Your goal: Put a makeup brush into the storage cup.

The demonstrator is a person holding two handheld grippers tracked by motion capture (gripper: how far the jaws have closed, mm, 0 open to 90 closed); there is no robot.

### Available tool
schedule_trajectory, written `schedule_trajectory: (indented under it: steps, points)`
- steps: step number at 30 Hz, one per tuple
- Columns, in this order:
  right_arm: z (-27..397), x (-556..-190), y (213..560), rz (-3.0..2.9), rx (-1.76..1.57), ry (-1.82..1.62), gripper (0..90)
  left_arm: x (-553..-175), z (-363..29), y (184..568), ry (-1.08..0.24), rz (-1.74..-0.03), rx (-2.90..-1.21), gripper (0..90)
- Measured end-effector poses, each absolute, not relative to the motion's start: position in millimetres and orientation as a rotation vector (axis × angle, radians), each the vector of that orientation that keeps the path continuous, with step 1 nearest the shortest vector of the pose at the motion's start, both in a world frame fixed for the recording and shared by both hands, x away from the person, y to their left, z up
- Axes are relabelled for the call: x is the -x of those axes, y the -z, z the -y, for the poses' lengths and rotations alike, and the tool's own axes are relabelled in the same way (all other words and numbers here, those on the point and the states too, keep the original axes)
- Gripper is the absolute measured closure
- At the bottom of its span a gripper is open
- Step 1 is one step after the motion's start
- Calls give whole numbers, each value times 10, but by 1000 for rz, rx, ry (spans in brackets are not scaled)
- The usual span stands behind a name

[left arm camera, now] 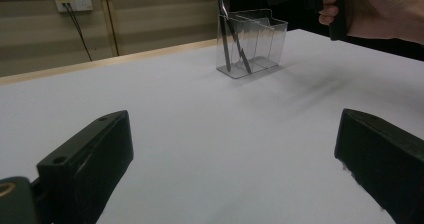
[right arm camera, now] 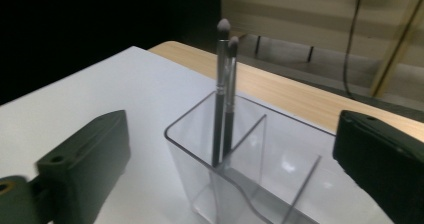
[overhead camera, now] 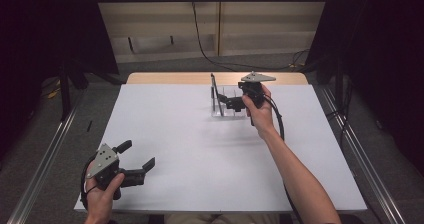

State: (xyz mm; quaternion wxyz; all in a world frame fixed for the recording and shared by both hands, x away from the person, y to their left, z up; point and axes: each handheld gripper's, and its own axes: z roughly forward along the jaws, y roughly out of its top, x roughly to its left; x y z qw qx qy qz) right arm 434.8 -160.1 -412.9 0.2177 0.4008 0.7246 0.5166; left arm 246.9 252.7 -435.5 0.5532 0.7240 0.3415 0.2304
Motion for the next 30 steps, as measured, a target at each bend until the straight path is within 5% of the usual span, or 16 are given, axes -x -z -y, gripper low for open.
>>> schedule_trajectory:
  steps: [30]
  points:
    - [1966, -3703, 4096, -1931, -1039, -1472, 23, -2501, -2503, 4340, -545, -810, -1695, 23]
